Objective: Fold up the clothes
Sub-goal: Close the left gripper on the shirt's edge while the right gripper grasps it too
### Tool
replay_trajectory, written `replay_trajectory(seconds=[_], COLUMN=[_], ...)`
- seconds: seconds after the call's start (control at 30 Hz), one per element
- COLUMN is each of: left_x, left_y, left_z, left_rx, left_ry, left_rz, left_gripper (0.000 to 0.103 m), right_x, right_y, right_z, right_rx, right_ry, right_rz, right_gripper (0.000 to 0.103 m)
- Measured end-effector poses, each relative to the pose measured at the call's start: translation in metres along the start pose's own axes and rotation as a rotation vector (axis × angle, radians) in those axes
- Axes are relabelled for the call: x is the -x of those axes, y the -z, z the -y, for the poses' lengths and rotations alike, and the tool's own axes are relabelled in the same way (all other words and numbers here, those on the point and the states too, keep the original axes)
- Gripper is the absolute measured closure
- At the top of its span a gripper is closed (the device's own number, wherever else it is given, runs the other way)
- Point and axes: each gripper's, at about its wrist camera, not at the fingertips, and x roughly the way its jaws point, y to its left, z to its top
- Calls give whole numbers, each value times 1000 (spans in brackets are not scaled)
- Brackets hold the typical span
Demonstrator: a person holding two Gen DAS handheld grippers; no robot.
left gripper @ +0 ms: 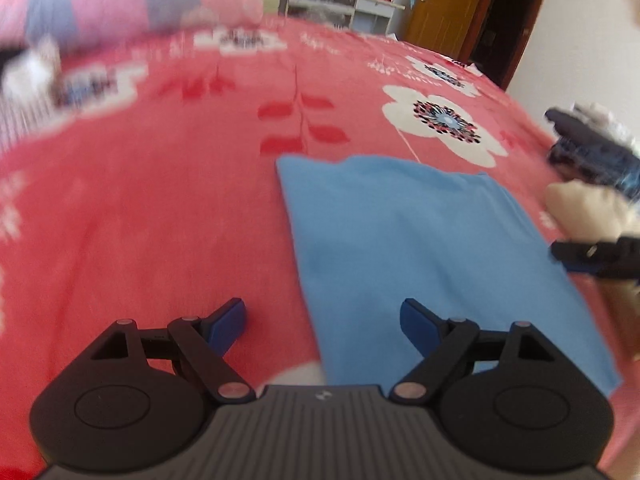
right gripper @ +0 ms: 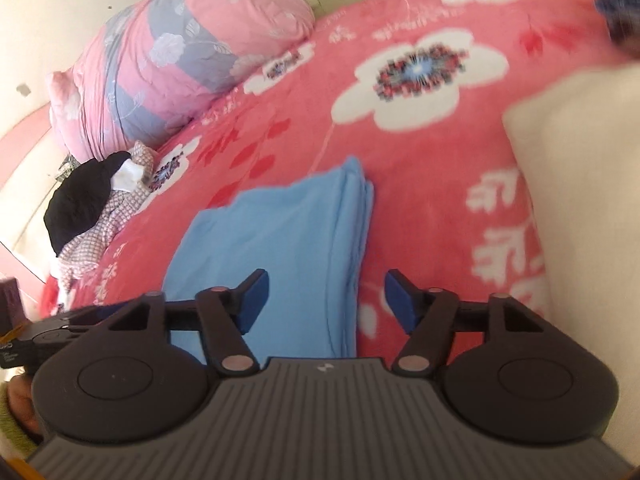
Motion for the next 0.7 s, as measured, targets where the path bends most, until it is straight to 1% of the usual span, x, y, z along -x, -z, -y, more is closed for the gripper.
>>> replay_trajectory(seconds=[0.03, 0.13, 0.3, 0.4, 0.5, 0.67, 0.7], left_x=[-1, -10, -31, -45, -58, -77, -80], left_y=[0, -5, -20, -30, -41, -56, -58], left_z=[-6, -11, -14, -18, -23, -32, -32], left_rx=[14, 14, 8, 9, 21, 73, 82], left_ry=[22, 66, 115, 146, 183, 259, 271], left_rz=[-1, 16, 23, 25, 25, 36, 39], left_gripper=[18, 18, 26, 28, 29, 28, 28], right_x=[-4, -10, -25, -34, -45, -65, -69], right_y=[1, -2, -15, -24, -33, -47, -49], right_z=[3, 9, 20, 27, 31, 32, 32], right_rx=[-16, -57, -128, -170, -197, -206, -206], right_ry=[-8, -55, -125, -167, -188, -207, -210], right_rz=[-15, -23, -43, -56, -54, -36, -33], right_gripper=[34, 30, 30, 30, 34, 42, 45])
